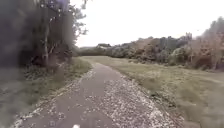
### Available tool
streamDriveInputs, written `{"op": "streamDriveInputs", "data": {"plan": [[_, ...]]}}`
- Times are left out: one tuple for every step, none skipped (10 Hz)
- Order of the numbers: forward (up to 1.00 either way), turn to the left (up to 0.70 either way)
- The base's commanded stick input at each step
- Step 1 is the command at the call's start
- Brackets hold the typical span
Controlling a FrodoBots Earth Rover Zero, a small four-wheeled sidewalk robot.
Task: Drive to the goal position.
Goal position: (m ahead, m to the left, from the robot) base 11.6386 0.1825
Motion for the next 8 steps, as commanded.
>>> {"op": "streamDriveInputs", "data": {"plan": [[1.0,0.0],[1.0,0.0],[1.0,0.0],[1.0,0.0],[1.0,0.0],[1.0,0.0],[1.0,0.0],[1.0,0.0]]}}
